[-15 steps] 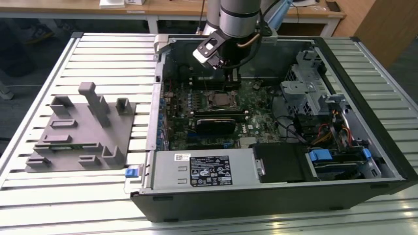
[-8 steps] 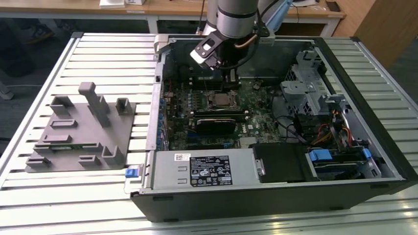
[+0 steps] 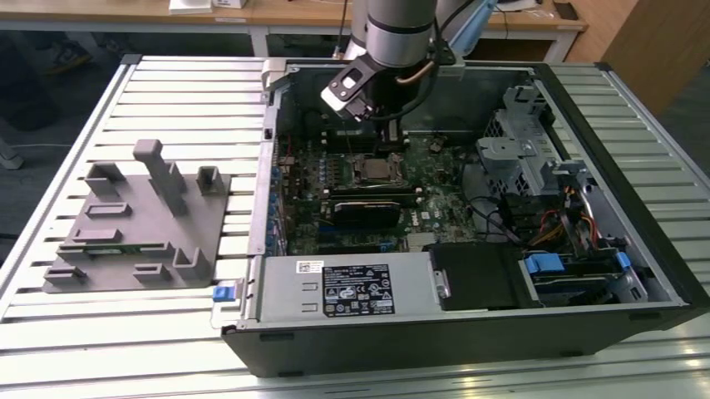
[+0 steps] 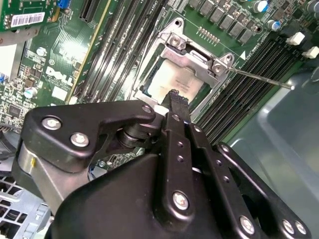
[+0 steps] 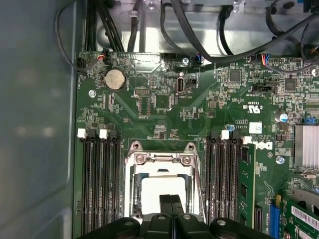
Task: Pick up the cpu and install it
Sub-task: 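Close the cpu cover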
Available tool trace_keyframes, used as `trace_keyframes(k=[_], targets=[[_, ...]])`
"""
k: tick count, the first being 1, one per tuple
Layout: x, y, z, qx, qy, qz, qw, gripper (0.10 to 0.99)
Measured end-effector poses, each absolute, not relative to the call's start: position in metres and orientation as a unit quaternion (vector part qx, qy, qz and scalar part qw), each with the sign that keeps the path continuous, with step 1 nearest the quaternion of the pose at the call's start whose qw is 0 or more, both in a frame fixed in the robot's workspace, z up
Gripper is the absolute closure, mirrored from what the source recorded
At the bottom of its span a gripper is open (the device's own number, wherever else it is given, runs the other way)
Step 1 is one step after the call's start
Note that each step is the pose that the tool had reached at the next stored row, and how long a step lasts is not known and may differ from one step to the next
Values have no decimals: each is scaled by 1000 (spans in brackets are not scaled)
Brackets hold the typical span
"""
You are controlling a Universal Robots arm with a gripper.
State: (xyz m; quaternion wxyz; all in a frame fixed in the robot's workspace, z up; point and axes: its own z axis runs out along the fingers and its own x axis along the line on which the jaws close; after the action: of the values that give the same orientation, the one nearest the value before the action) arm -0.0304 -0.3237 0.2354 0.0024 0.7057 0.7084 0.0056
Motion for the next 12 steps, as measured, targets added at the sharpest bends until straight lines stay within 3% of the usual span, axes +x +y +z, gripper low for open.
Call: trace_keyframes(k=[12], targets=[[-35,-324,232,706,708,6,2,980]])
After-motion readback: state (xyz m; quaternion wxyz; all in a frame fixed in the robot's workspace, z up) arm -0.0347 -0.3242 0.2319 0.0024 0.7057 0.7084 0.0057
